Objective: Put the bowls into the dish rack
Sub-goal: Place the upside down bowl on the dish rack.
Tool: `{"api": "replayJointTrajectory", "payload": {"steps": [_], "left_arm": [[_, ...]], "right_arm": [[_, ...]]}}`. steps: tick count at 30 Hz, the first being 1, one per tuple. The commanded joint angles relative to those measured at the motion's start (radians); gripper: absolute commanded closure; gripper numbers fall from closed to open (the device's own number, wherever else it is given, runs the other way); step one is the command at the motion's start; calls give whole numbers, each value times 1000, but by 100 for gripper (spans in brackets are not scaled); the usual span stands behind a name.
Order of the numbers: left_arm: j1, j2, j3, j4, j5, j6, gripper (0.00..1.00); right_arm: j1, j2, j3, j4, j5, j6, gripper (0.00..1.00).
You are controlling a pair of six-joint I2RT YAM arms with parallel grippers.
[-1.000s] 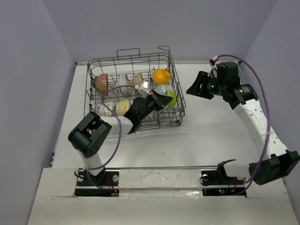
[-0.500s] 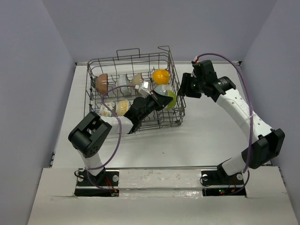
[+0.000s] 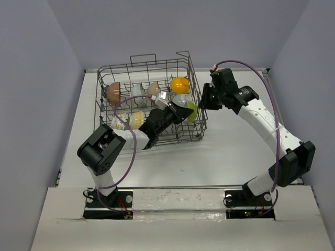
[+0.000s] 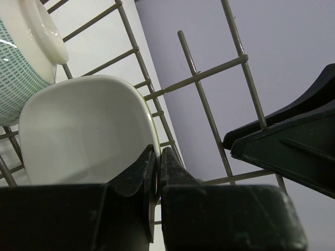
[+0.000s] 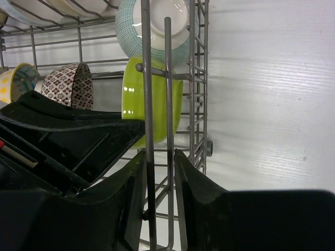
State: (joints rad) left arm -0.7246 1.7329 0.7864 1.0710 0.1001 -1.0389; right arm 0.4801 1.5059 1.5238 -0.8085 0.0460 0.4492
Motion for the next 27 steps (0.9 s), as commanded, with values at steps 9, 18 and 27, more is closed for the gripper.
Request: {"api": "replayJointTrajectory", "payload": {"steps": [9,18,27], "left_arm": [[10,-18,-24,76,-39,-6,100],[22,-38,-64,63,-42,-3,100],[31,-56,-81,30,-51,5,99]], "right_arm": [[0,-1,-10,19,41,-10,77],[0,7,-24,32,35,-4,80],[0,16,-36,38,34,-3,83]]}}
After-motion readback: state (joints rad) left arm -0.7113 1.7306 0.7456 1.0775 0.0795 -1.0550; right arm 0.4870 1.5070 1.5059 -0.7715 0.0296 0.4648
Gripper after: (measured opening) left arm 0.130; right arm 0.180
